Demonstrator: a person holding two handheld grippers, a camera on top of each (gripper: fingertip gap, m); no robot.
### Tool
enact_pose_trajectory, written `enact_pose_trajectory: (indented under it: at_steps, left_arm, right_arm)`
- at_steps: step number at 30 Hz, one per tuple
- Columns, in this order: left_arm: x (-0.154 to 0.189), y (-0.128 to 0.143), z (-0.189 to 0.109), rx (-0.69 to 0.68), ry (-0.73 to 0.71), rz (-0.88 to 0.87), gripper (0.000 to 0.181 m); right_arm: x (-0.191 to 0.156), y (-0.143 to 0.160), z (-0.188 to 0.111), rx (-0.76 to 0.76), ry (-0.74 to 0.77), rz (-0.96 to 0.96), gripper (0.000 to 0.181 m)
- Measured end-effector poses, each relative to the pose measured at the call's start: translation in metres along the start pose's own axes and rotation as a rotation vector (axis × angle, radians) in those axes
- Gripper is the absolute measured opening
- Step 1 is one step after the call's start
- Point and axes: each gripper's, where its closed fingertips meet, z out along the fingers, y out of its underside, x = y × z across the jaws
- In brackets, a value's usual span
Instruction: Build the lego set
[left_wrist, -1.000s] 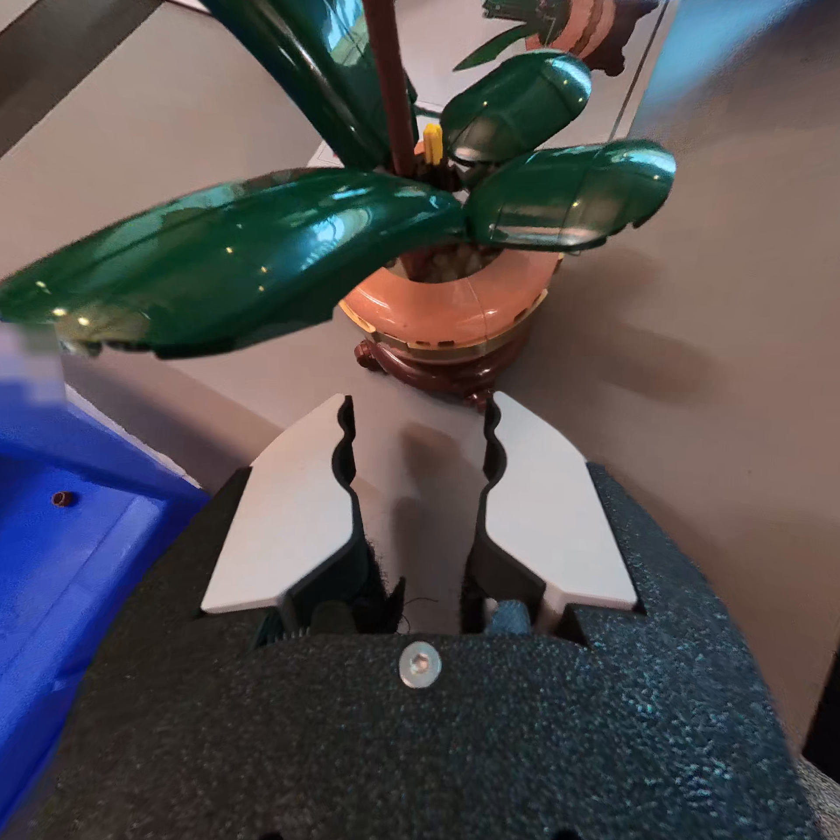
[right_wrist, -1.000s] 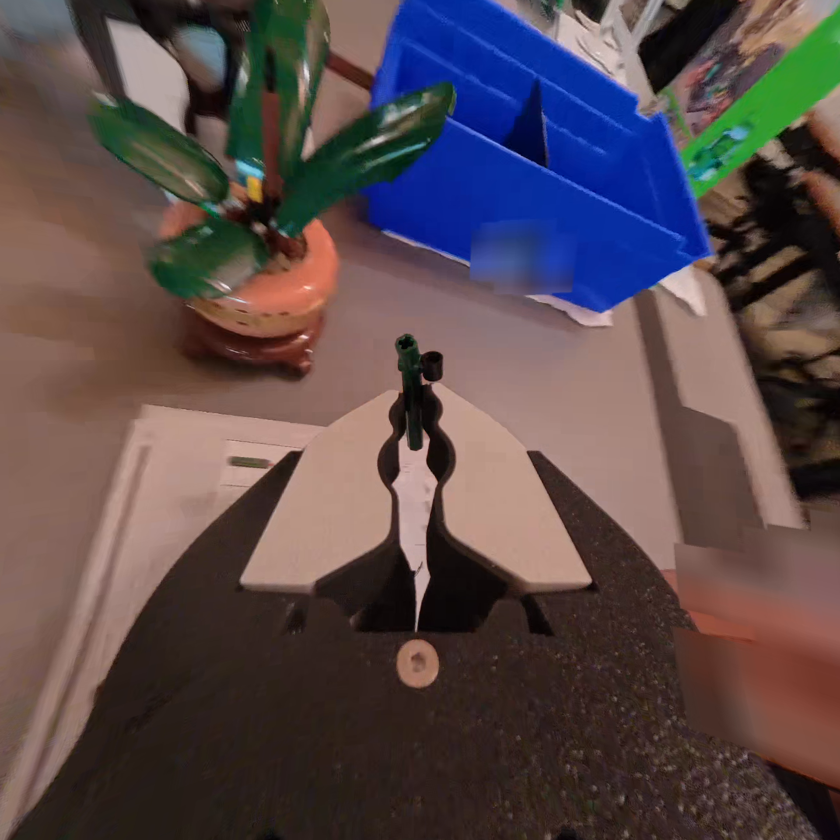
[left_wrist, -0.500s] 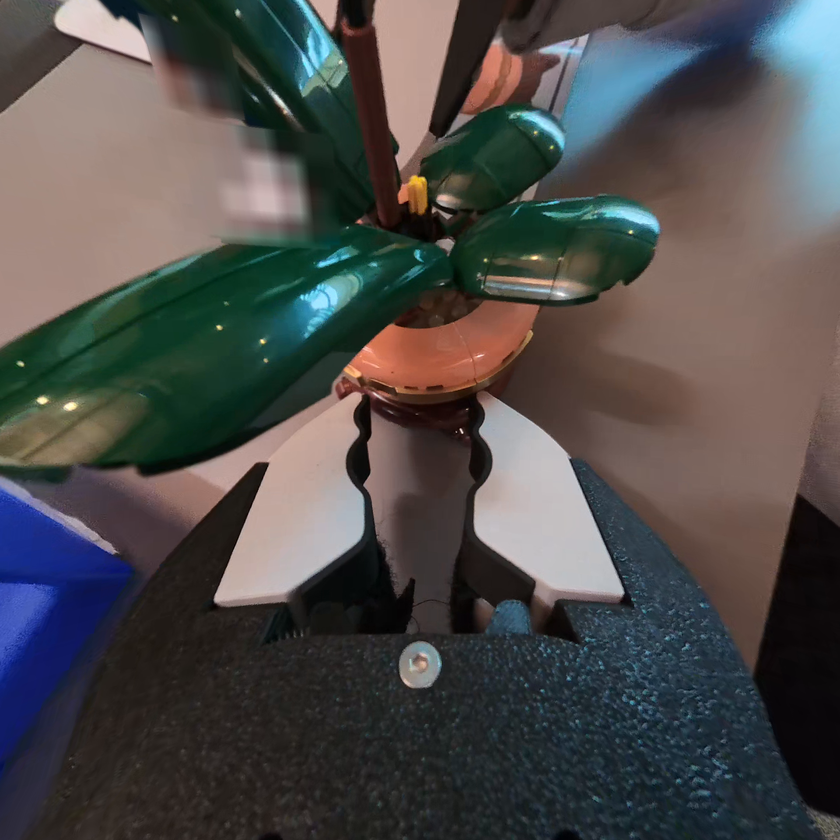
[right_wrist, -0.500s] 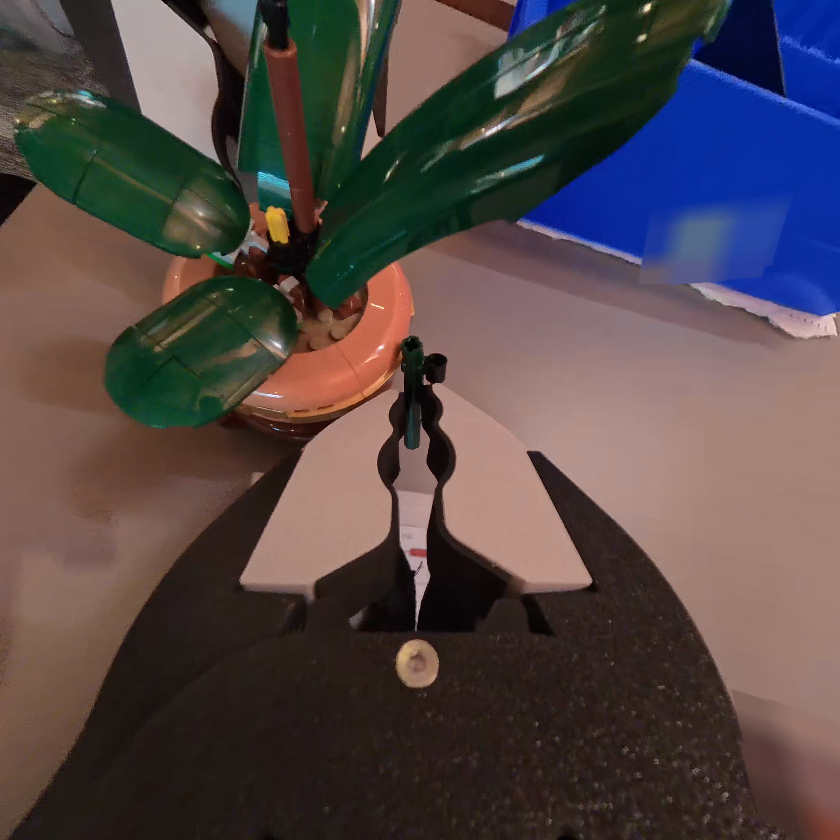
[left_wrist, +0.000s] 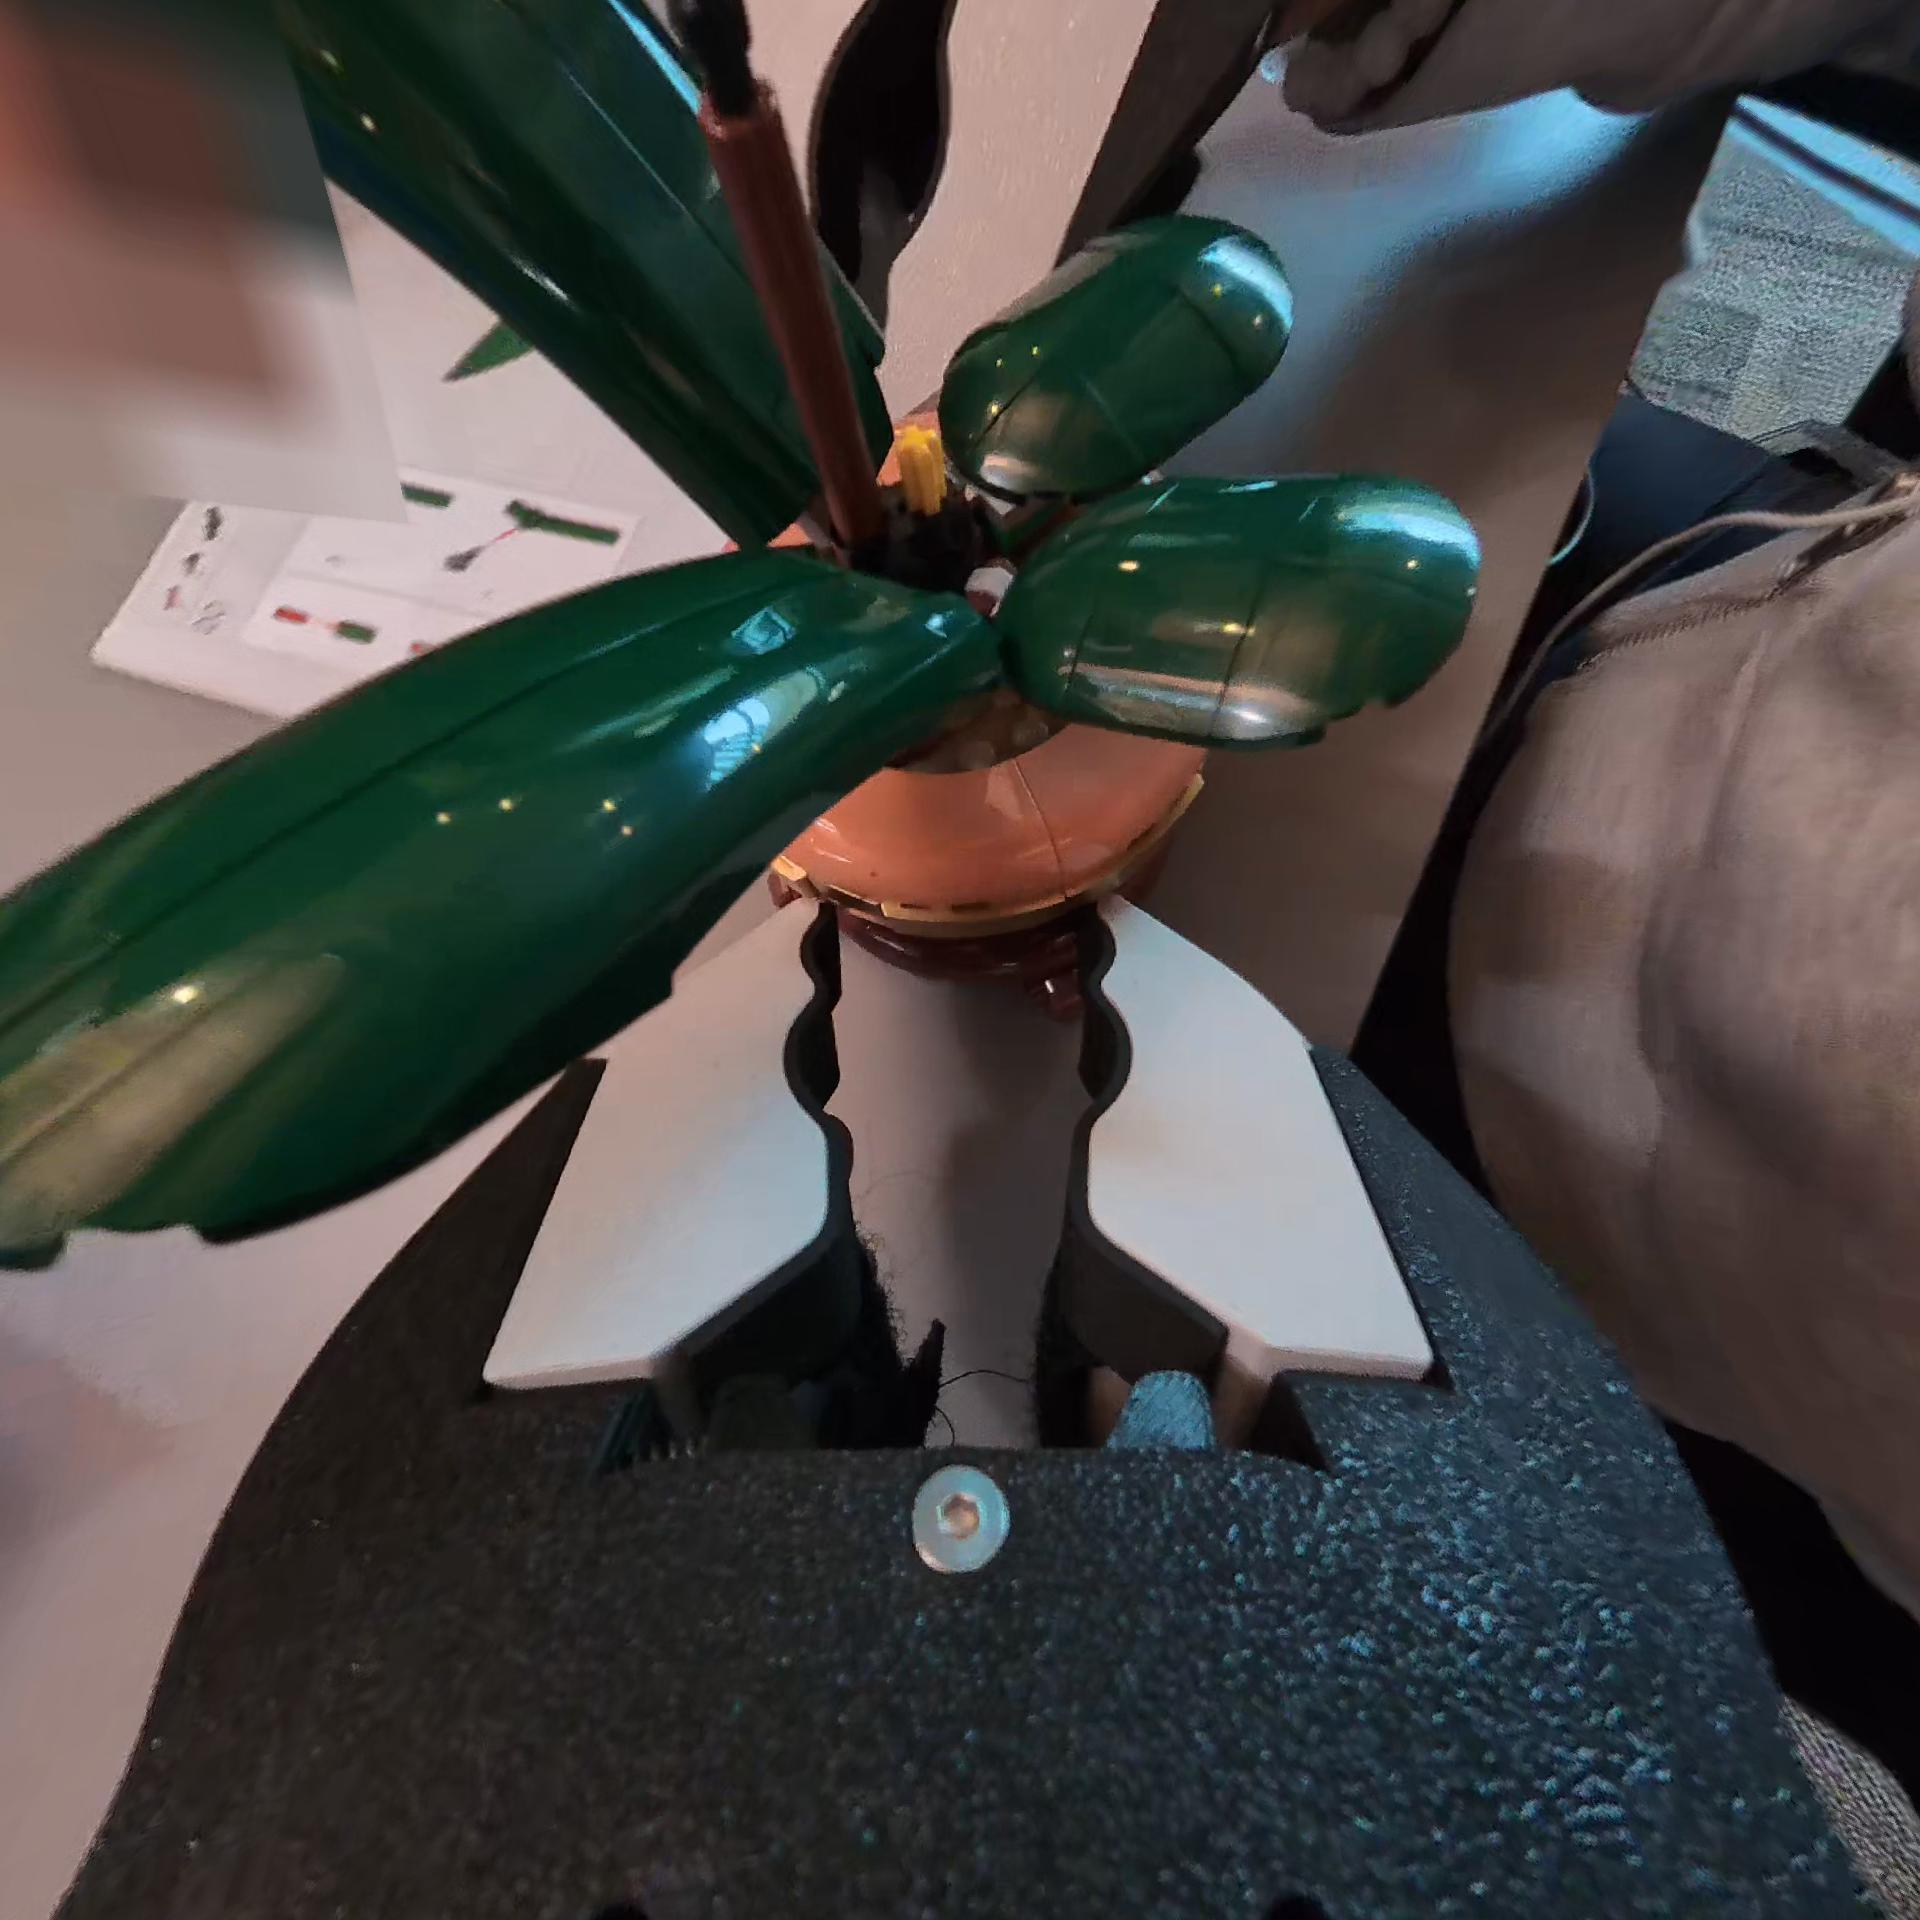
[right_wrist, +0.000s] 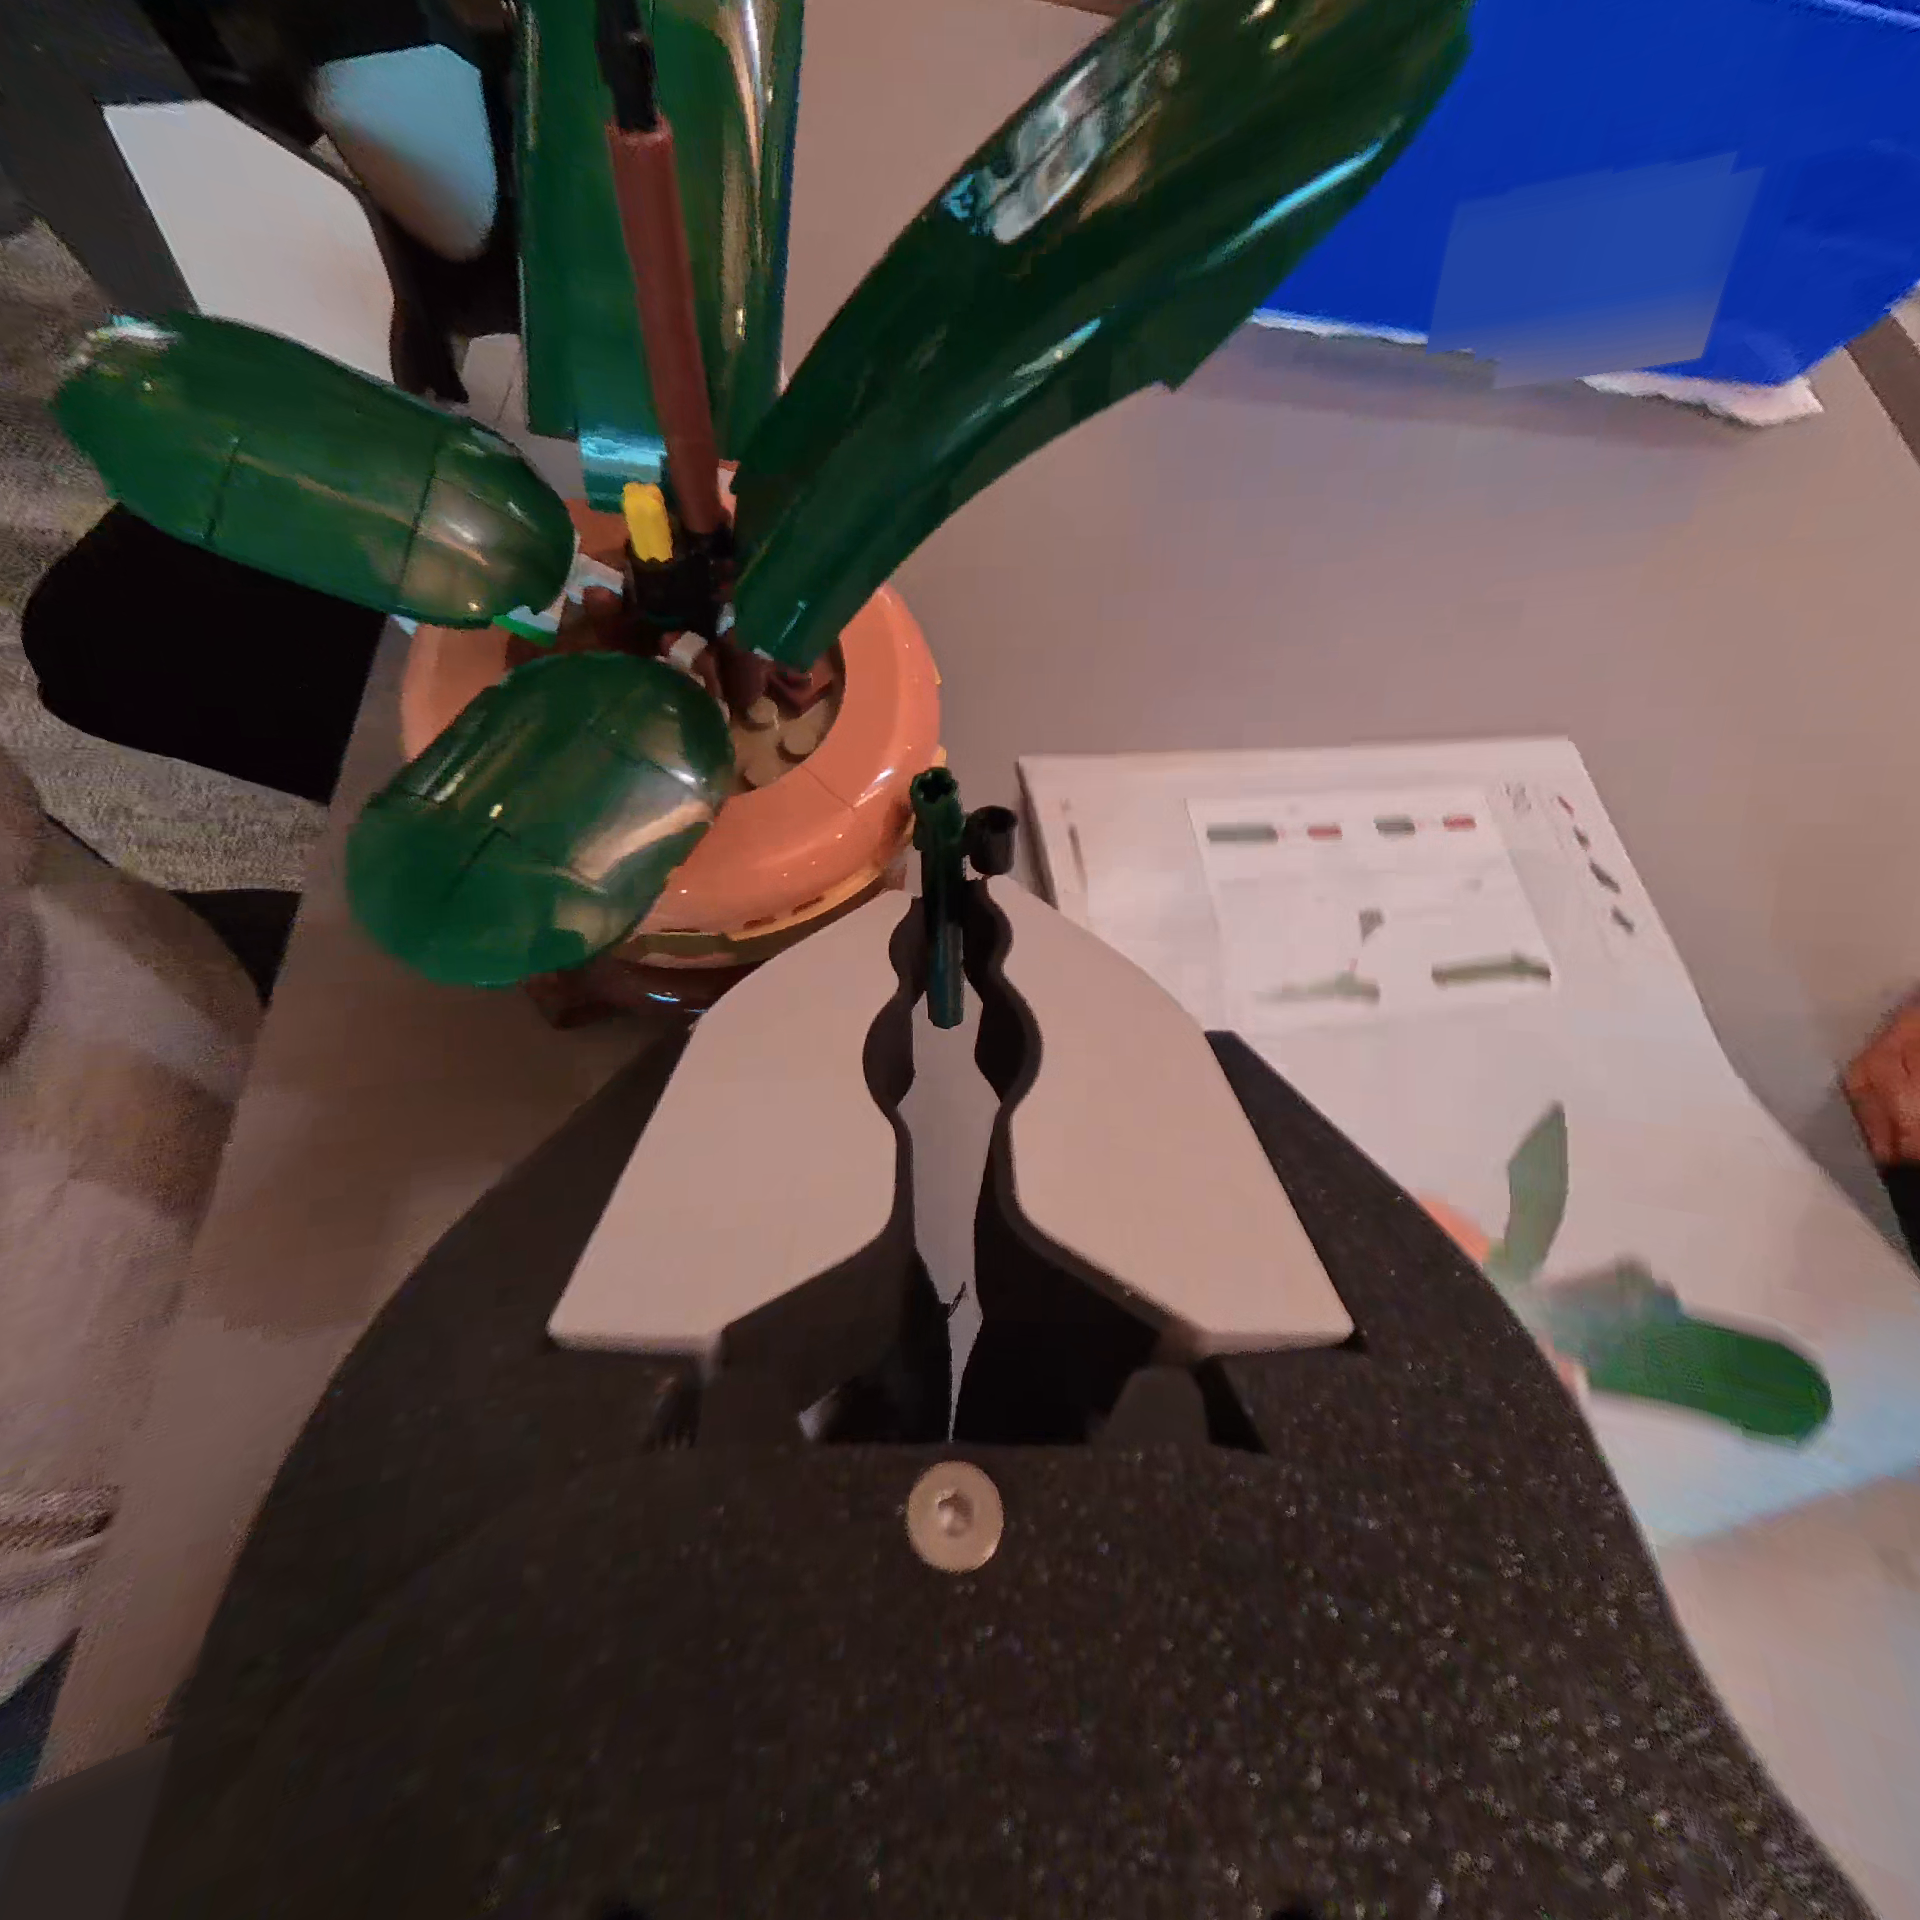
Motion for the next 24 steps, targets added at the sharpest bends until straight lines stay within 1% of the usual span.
enact_pose_trajectory:
  at_steps: [3,9,12,14,19,24]
  left_arm:
    - [0.014,-0.019,0.019,-0.018,-0.013,0.006,0.043]
    - [0.023,-0.064,0.066,-0.029,-0.007,0.046,0.044]
    - [0.025,-0.083,0.086,-0.026,0.005,0.065,0.044]
    - [0.025,-0.093,0.097,-0.019,0.016,0.072,0.044]
    - [0.024,-0.111,0.117,-0.001,0.021,0.075,0.043]
    - [0.027,-0.118,0.125,0.029,0.033,0.037,0.042]
  right_arm:
    - [-0.001,0.019,-0.031,0.014,0.074,0.064,0.006]
    - [0.016,0.061,-0.087,0.040,0.210,0.179,0.006]
    - [0.028,0.075,-0.110,0.064,0.257,0.227,0.006]
    - [0.036,0.078,-0.123,0.097,0.285,0.260,0.006]
    - [0.052,0.088,-0.142,0.144,0.340,0.311,0.006]
    - [0.058,0.092,-0.148,0.210,0.339,0.369,0.006]
